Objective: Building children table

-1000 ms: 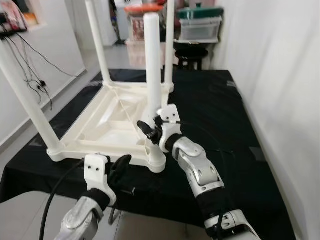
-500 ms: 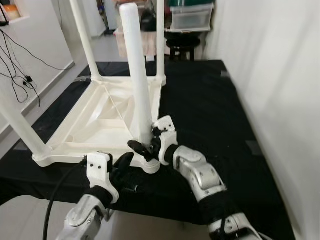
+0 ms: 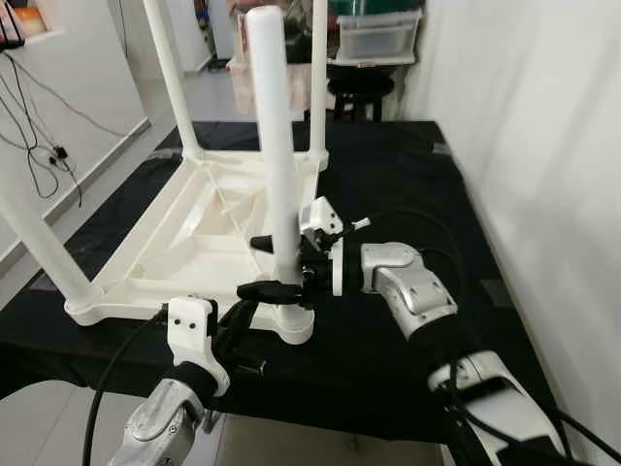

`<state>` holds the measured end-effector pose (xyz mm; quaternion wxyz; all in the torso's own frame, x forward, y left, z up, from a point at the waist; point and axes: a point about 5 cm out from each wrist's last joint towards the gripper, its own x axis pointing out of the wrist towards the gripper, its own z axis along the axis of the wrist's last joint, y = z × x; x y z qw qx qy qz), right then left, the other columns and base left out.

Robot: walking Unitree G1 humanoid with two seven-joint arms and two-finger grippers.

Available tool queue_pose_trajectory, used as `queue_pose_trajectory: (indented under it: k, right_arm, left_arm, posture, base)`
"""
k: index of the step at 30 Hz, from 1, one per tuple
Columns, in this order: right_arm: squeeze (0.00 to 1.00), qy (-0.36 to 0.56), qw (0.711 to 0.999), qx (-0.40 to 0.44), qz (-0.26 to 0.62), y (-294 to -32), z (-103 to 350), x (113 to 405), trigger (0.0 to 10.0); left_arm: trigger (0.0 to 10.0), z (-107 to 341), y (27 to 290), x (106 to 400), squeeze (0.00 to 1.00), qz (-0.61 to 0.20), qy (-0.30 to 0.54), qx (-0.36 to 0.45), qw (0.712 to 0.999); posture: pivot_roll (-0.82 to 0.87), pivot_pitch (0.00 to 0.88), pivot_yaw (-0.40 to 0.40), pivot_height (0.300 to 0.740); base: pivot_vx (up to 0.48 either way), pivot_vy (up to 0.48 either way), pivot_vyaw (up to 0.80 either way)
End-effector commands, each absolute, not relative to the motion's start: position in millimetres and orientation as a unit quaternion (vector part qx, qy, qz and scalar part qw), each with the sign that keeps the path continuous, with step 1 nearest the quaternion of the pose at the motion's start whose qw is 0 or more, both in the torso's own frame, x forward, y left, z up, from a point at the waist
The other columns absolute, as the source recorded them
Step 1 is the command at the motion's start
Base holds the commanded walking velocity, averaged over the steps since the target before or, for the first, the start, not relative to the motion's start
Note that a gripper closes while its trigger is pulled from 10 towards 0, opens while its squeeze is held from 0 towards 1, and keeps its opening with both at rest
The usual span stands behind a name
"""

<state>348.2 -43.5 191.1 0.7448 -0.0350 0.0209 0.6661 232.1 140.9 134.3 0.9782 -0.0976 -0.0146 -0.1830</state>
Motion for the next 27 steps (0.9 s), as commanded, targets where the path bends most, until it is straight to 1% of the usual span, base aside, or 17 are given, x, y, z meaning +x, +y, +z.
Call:
queue_pose_trajectory:
  k: [1, 4, 7, 8, 9, 11, 12, 13, 14, 15, 16, 17, 20, 21, 23, 27]
  right_arm:
    - [0.0, 0.031, 0.736, -0.029, 0.675, -40, 182, 347, 0.0]
    - [0.0, 0.035, 0.749, -0.03, 0.661, -43, 177, 350, 0.0]
    - [0.0, 0.035, 0.752, -0.031, 0.658, -44, 176, 350, 0.0]
    - [0.0, 0.036, 0.761, -0.031, 0.647, -46, 174, 351, 0.0]
    - [0.0, 0.044, 0.782, -0.036, 0.62, -50, 167, 350, 0.0]
    - [0.0, 0.07, 0.816, -0.046, 0.573, -54, 151, 347, 0.0]
    - [0.0, 0.083, 0.826, -0.05, 0.555, -55, 145, 345, 0.0]
    - [0.0, 0.083, 0.826, -0.05, 0.555, -55, 145, 345, 0.0]
    - [0.0, 0.109, 0.867, -0.051, 0.483, -54, 136, 343, 0.0]
    - [0.0, 0.128, 0.921, -0.032, 0.368, -56, 128, 340, 0.0]
    - [0.0, 0.128, 0.921, -0.032, 0.368, -56, 128, 340, 0.0]
    - [0.0, 0.135, 0.936, -0.029, 0.323, -54, 122, 327, 0.0]
    - [0.0, 0.131, 0.942, -0.037, 0.307, -53, 119, 319, 0.0]
    - [0.0, 0.132, 0.942, -0.033, 0.308, -53, 118, 322, 0.0]
    - [0.0, 0.125, 0.939, -0.04, 0.317, -53, 121, 327, 0.0]
    - [0.0, 0.123, 0.938, -0.034, 0.321, -43, 126, 331, 0.0]
  left_arm:
    - [10.0, 131, 141, 231, 0.0, -0.182, -0.008, -0.098, 0.978]
    - [10.0, 131, 140, 231, 0.0, -0.181, -0.009, -0.099, 0.978]
    - [10.0, 131, 140, 231, 0.0, -0.181, -0.009, -0.099, 0.978]
    - [10.0, 131, 139, 231, 0.0, -0.182, -0.009, -0.099, 0.978]
    - [10.0, 132, 139, 230, 0.0, -0.182, -0.01, -0.099, 0.978]
    - [10.0, 132, 139, 229, 0.0, -0.182, -0.01, -0.1, 0.978]
    - [10.0, 132, 139, 228, 0.0, -0.182, -0.01, -0.1, 0.978]
    - [10.0, 132, 139, 228, 0.0, -0.182, -0.01, -0.1, 0.978]
    - [10.0, 133, 140, 228, 0.0, -0.181, -0.011, -0.1, 0.978]
    - [10.0, 134, 141, 227, 0.0, -0.181, -0.012, -0.099, 0.978]
    - [10.0, 134, 141, 227, 0.0, -0.181, -0.012, -0.099, 0.978]
    - [10.0, 134, 142, 227, 0.0, -0.181, -0.011, -0.098, 0.979]
    - [10.0, 134, 142, 227, 0.0, -0.181, -0.011, -0.097, 0.979]
    - [10.0, 134, 142, 227, 0.0, -0.183, -0.01, -0.096, 0.978]
    - [10.0, 134, 142, 228, 0.0, -0.185, -0.009, -0.096, 0.978]
    - [10.0, 134, 142, 228, 0.0, -0.18, -0.01, -0.095, 0.979]
  posture:
    - [0.0, 0.0, 0.022, 0.74]
    - [0.0, 0.004, 0.022, 0.74]
    - [0.0, 0.004, 0.022, 0.74]
    - [0.0, 0.009, 0.022, 0.74]
    - [-0.01, 0.015, 0.02, 0.74]
    - [-0.01, 0.022, 0.014, 0.74]
    - [-0.01, 0.022, 0.014, 0.74]
    - [-0.01, 0.022, 0.014, 0.74]
    - [-0.01, 0.035, 0.008, 0.74]
    - [-0.01, 0.035, 0.008, 0.74]
    - [-0.01, 0.035, 0.008, 0.74]
    - [-0.03, 0.049, 0.027, 0.74]
    - [-0.03, 0.046, 0.033, 0.74]
    - [-0.03, 0.032, 0.031, 0.74]
    - [-0.01, 0.037, 0.02, 0.74]
    - [-0.01, 0.035, 0.017, 0.74]
  base:
    - [0.0, 0.0, 0.0]
    - [0.0, 0.0, 0.0]
    - [0.0, 0.0, 0.0]
    - [0.0, 0.0, 0.0]
    - [0.0, 0.0, 0.0]
    - [0.0, 0.0, 0.0]
    - [0.0, 0.0, 0.0]
    - [0.0, 0.0, 0.0]
    - [0.0, 0.0, 0.0]
    - [0.0, 0.0, 0.0]
    - [0.0, 0.0, 0.0]
    - [0.0, 0.0, 0.0]
    - [0.0, 0.0, 0.0]
    - [0.0, 0.0, 0.0]
    - [0.0, 0.0, 0.0]
    - [0.0, 0.0, 0.0]
